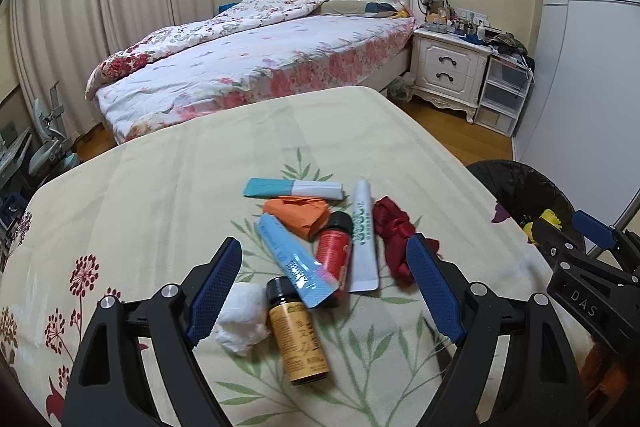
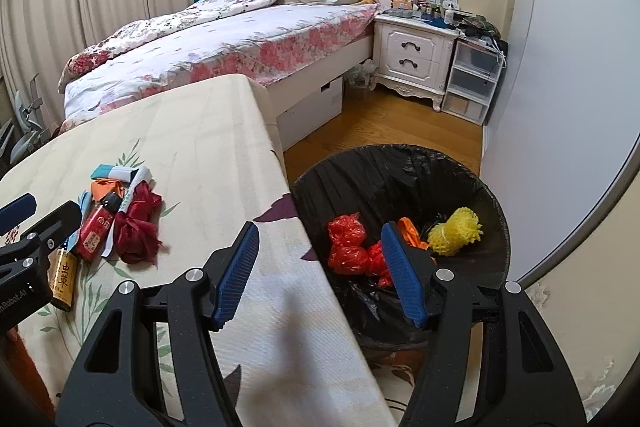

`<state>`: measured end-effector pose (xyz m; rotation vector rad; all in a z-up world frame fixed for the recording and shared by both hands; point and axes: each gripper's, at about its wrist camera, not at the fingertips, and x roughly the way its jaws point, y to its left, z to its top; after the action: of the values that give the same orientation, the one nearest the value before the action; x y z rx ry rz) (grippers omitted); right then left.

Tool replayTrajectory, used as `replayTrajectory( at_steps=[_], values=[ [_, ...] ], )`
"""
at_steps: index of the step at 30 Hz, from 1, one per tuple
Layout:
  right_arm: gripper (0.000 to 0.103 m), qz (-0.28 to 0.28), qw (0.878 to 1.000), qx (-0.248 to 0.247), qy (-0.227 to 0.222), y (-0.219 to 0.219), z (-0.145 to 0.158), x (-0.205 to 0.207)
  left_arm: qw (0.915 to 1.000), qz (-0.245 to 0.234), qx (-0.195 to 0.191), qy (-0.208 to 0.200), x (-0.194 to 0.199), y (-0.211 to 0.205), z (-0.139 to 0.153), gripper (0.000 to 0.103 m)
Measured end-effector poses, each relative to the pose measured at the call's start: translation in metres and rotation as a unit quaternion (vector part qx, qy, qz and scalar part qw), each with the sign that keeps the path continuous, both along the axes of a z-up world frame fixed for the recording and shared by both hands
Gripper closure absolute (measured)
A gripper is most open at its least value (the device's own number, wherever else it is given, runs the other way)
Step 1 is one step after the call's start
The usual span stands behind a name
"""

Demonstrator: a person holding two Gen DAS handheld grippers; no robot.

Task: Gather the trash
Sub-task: 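Move both tools back over the table toward the remaining items, then grasp the white tissue with the left tool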

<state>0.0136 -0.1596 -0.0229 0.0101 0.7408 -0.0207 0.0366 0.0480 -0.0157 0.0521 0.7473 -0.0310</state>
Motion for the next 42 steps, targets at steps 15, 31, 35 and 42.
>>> replayTrajectory(
  at_steps=[15, 31, 35, 42],
  values=[
    [0.041, 0.059, 0.998, -0.007, 0.012, 0.052, -0.006, -0.003, 0.9984, 0.052, 0.002, 0.022, -0.018, 0.058, -0.017, 0.021],
    [0.041, 0.077, 0.997, -0.018, 0.017, 0.071, -0.008, -0.001, 0.9986, -0.002, -0.025, 0.046, -0.012, 0.066, -0.031, 0.045],
    [0.041, 0.082, 0.996, -0.019, 0.019, 0.076, -0.008, 0.0, 0.9973, -0.024, -0.046, 0.051, -0.014, 0.063, -0.034, 0.065],
    [0.041, 0.096, 0.995, -0.021, 0.017, 0.089, -0.007, 0.003, 0.9979, -0.012, -0.045, 0.046, -0.017, 0.067, -0.03, 0.069]
  ],
)
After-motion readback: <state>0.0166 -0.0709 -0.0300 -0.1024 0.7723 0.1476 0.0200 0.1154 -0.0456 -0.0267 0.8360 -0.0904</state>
